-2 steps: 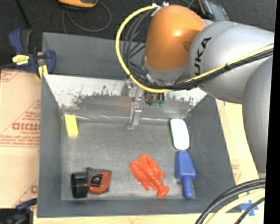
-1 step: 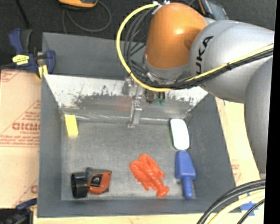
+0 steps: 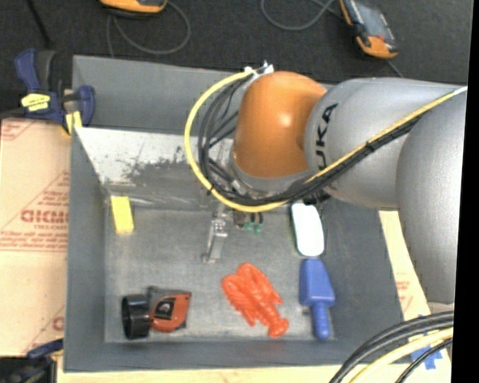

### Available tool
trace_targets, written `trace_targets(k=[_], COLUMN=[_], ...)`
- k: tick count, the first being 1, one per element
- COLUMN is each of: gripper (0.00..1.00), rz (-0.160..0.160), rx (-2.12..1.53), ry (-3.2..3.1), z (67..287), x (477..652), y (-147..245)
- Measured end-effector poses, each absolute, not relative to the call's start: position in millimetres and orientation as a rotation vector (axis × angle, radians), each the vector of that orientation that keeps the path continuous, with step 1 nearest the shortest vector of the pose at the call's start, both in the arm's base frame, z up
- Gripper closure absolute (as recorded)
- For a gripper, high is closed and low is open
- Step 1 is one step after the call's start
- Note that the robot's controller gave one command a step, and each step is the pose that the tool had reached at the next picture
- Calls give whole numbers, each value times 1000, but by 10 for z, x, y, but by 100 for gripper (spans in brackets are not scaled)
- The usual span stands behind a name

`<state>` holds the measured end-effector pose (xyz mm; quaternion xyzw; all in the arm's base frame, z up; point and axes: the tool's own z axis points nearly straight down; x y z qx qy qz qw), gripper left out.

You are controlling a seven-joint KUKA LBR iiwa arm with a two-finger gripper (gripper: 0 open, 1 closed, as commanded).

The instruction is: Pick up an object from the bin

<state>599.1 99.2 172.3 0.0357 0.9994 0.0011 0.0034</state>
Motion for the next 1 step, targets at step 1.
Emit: trace_targets(k=[1], gripper=[0], rz=[-1], rx=[-24], ry=[3142], z=[1400], x=[5879], y=[1043])
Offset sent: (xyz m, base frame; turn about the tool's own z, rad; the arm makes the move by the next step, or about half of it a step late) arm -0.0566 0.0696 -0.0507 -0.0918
